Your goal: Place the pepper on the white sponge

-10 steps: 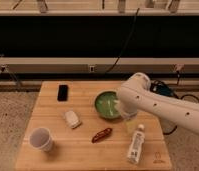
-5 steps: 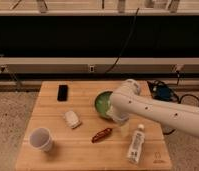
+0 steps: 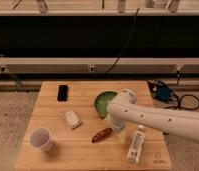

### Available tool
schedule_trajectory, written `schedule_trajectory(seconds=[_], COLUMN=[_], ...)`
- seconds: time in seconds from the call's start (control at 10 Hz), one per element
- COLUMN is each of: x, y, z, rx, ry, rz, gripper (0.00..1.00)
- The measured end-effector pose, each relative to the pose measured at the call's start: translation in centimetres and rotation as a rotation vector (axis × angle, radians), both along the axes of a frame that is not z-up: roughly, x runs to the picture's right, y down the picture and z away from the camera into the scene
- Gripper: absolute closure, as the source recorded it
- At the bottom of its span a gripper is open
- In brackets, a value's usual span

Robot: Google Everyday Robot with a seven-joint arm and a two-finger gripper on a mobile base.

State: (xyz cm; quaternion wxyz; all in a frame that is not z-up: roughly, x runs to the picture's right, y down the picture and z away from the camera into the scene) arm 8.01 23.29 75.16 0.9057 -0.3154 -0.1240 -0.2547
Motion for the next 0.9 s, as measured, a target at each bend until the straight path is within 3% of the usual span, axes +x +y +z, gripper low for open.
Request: schedule_trajectory(seconds=[0.2, 0.9], x=[-0.9, -2.3], y=[1.7, 3.6], z=[0.8, 1.9], rx=[-0.011, -0.017], ry=[-0.028, -0.058], rz=[-0.024, -0.06], gripper=[0.2, 0.2])
